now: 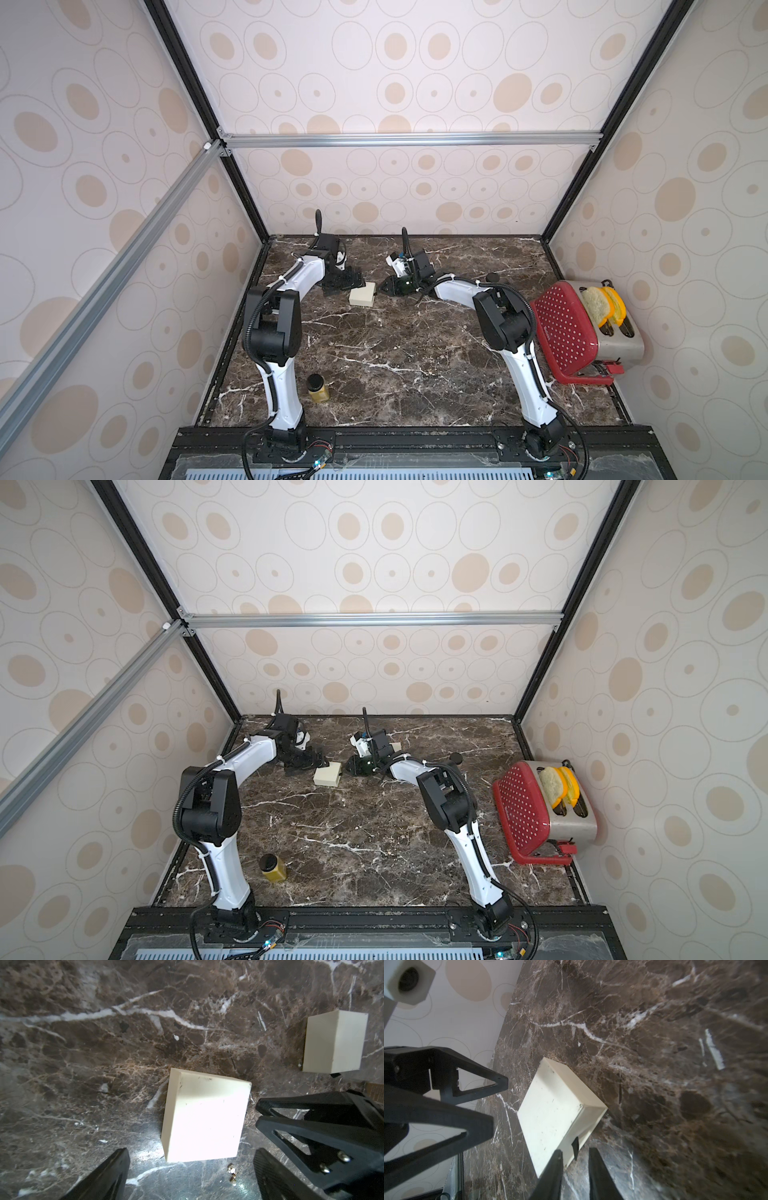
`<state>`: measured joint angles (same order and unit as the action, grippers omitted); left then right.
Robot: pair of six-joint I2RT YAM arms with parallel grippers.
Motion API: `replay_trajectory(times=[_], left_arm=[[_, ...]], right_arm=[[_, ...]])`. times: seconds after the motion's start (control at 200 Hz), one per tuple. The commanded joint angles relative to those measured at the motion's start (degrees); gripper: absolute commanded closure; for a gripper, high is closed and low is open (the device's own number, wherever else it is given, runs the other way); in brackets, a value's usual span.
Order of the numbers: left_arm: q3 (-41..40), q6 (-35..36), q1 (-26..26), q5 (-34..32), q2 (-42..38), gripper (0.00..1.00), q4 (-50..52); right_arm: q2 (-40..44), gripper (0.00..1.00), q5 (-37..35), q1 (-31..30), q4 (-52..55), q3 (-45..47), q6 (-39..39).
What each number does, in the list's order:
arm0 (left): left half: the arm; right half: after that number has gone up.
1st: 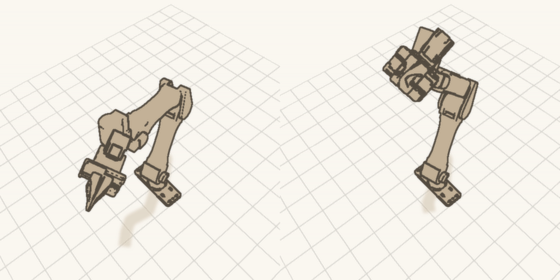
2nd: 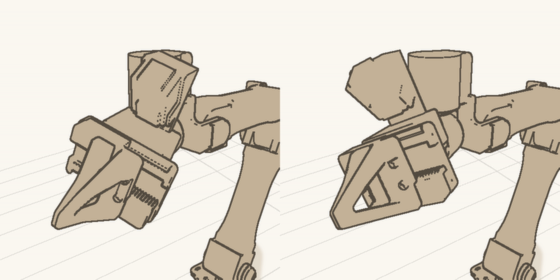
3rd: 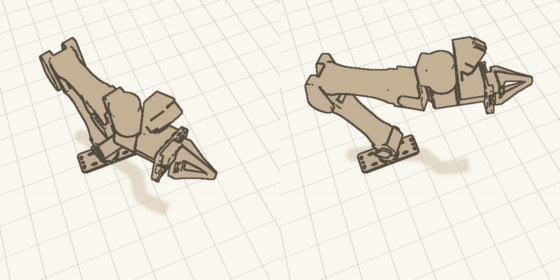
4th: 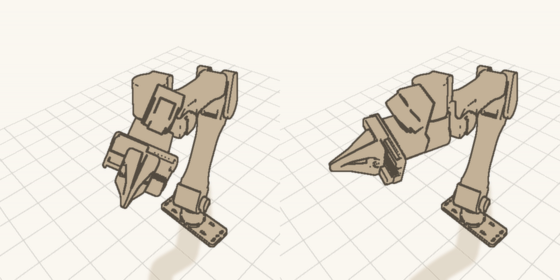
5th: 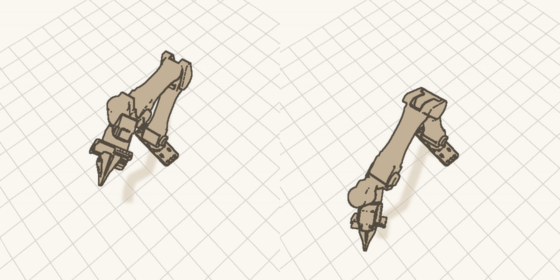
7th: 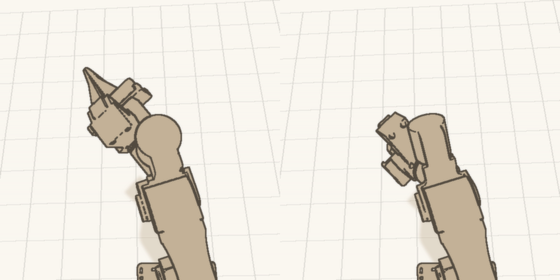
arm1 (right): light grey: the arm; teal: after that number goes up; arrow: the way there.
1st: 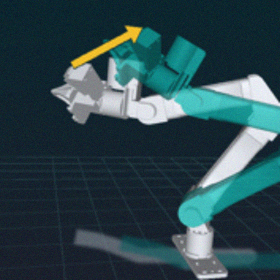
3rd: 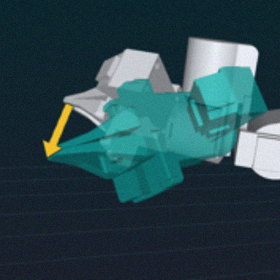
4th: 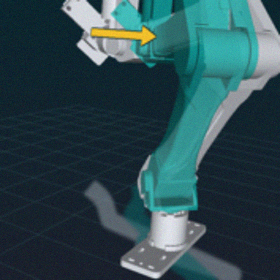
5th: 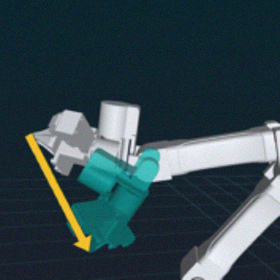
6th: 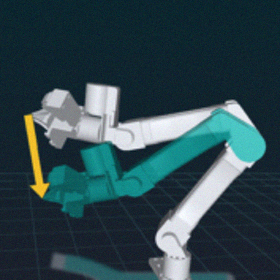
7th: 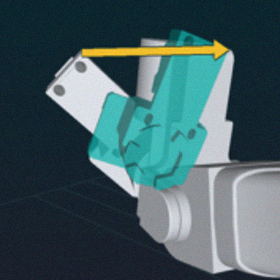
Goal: Place the earrings into the drawer-style jewelry box
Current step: Open the drawer in the jewelry box.
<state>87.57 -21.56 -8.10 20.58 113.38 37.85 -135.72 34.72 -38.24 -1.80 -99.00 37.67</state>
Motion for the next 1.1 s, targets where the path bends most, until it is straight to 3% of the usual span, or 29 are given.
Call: replay_trajectory(times=[0.0, 0.546, 1.092], left_arm=[[0.75, 1.69, 0.19, -1.04, 1.55, 0.08, 3.5], [0.5, 1.93, 0.36, -1.05, 4.3, 0.2, 4.25], [-1.94, -0.04, 2.46, -1.15, 5.62, 0.27, 1.8]], right_arm=[[-1.9, 0.76, 1.38, -0.42, -0.73, -1.55, 1.53], [-3.9, 0.79, 4.04, -0.59, -3.58, -1.81, 3.9], [-3.26, 1.0, 3.05, 0.09, -3.22, -0.5, 4.24]])
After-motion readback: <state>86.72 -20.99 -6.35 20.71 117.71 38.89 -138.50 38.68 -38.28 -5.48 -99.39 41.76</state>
